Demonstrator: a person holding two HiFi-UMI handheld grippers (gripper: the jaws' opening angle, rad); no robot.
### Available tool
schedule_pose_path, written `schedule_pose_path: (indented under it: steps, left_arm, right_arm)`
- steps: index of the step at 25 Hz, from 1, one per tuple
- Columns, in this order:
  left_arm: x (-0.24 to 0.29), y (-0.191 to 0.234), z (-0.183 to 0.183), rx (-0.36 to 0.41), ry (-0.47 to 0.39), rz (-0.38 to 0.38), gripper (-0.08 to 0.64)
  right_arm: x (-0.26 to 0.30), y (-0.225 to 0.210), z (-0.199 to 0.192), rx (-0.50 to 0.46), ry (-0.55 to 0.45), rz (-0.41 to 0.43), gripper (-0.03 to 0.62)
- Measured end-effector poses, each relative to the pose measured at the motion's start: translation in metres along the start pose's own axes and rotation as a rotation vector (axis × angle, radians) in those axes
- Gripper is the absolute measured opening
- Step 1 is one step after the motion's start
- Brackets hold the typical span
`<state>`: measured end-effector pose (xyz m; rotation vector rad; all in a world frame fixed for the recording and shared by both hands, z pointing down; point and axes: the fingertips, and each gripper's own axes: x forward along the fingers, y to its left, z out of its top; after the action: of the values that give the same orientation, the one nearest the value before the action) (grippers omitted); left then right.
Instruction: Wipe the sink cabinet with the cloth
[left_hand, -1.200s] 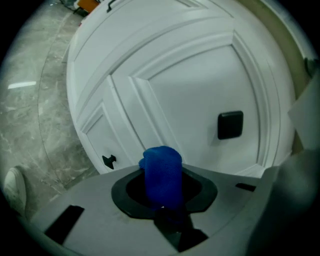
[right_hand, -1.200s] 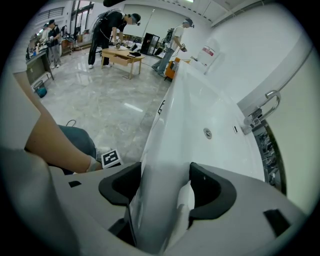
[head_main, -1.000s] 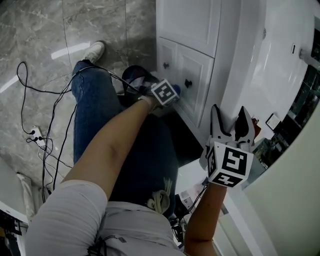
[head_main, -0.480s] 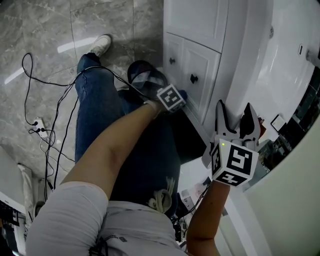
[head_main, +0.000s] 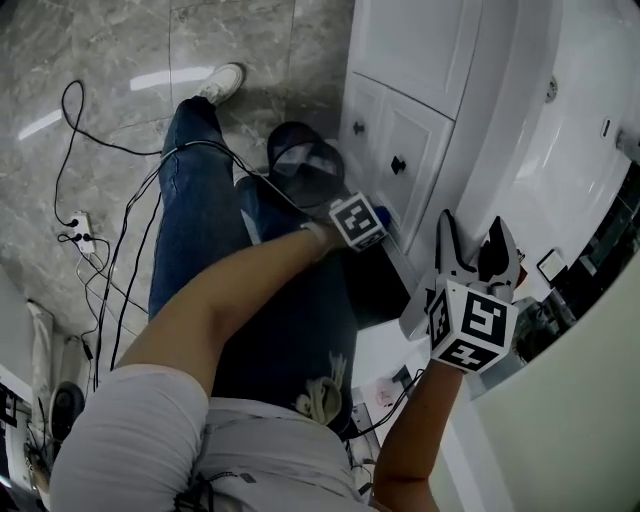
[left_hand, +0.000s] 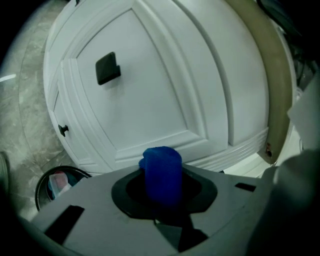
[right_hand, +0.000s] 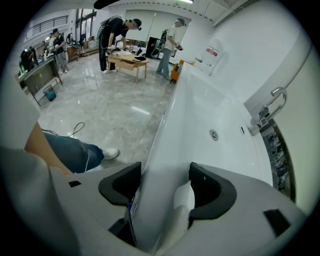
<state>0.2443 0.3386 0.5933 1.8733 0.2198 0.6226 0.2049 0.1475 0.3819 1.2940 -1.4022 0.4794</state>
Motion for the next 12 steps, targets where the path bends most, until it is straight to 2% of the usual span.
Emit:
schedule_pose_path:
  steps: [5,12]
  left_arm:
    - [-0.006,-0.018,0.009,-0.017,-0.020,-0.013,0.098]
    - [-0.024,-0.058,0.023,-0.057,-0.076,-0.090,0.098]
  right_arm:
    - [0.000,0.000,0.001,-0.003,-0.008,0.004,0.270]
    - [-0.001,0.001,0.000,-0.003,0.000,0.024,0.270]
